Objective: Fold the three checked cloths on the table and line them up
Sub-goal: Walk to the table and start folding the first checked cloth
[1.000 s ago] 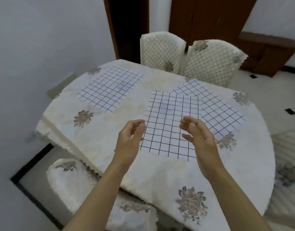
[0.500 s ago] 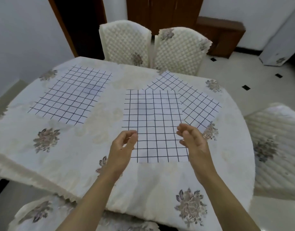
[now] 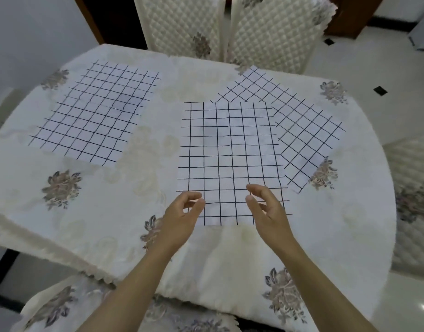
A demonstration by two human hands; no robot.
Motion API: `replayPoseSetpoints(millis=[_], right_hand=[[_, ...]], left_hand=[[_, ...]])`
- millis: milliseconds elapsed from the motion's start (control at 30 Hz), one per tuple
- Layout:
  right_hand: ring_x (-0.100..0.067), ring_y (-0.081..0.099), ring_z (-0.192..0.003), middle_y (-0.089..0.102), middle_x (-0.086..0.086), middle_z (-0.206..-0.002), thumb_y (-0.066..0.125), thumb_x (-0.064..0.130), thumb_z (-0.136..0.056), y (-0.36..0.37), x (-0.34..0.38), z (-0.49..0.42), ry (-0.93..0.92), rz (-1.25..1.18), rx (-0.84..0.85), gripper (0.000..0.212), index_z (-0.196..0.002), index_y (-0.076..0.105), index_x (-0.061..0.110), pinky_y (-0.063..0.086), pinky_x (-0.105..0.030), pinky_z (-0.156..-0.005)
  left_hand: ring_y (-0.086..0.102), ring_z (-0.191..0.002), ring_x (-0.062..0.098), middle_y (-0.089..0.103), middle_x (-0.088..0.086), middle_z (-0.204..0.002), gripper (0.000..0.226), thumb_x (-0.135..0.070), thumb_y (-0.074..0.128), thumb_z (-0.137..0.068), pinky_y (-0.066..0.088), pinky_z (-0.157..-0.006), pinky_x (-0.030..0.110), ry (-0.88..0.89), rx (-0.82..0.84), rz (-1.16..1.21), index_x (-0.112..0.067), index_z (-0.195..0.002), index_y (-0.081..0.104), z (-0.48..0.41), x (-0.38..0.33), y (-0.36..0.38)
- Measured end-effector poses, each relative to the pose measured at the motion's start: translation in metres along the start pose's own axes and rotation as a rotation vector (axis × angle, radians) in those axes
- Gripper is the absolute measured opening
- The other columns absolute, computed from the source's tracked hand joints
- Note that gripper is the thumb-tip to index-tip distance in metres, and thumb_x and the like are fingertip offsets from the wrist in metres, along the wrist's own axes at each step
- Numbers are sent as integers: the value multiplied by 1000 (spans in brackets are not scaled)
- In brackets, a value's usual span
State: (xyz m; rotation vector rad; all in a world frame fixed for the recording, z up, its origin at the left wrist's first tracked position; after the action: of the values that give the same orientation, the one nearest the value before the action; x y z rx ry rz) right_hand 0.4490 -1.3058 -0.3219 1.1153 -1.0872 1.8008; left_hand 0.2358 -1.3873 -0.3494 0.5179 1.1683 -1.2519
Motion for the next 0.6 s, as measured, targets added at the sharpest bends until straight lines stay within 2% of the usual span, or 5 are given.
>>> replayPoseSetpoints(millis=[133,233,333,467,600], right_hand=[[1,46,-123,52,21,-129,54,40,-97,6,-33,-17,-25,194,28,30,-127,54,33,40,-29,-104],[-6,43,-125,54,14,-128,50,41,-93,10,-49,-26,-90,352,27,35,-124,57,27,37,-36,-107],[-14,41,-129,52,7,-131,53,39,-89,16,-65,-30,-114,490,46,36,-122,60,27,36,-44,-107],[-22,44,-130,54,2,-130,66,36,-78,22,-83,-30,-148,625,63,41,-117,63,24,41,-49,-103],[-25,42,-133,49,1,-137,76,32,-67,25,-98,-30,-134,692,107,52,-117,62,26,42,-49,-103]], left_hand=[[57,-101,-12,64,-17,-115,17,-35,60,-95,44,-78,12,-1,24,-63,-29,-111,64,-13,9,8],[58,-102,-6,61,-18,-114,19,-33,63,-94,42,-72,8,5,25,-129,-29,-112,63,-22,20,15],[57,-101,1,58,-17,-113,31,-29,71,-86,46,-80,17,41,34,-270,-28,-115,61,-25,39,23],[51,-108,12,54,-11,-119,48,-29,75,-73,45,-92,28,253,73,-587,-25,-118,58,-23,51,42],[48,-113,20,55,-4,-125,47,-32,74,-66,48,-87,39,378,74,-864,-24,-111,62,-23,45,52]])
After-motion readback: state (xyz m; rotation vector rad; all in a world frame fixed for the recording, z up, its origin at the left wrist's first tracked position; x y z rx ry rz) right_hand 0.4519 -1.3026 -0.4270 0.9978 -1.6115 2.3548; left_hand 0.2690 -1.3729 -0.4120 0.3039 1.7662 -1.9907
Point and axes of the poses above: each hand's wrist, its own z-axis away from the middle knuckle, its own y-axis out of the palm, x = y × z, the point moved 9 cm from there along -z, towards the middle knuckle
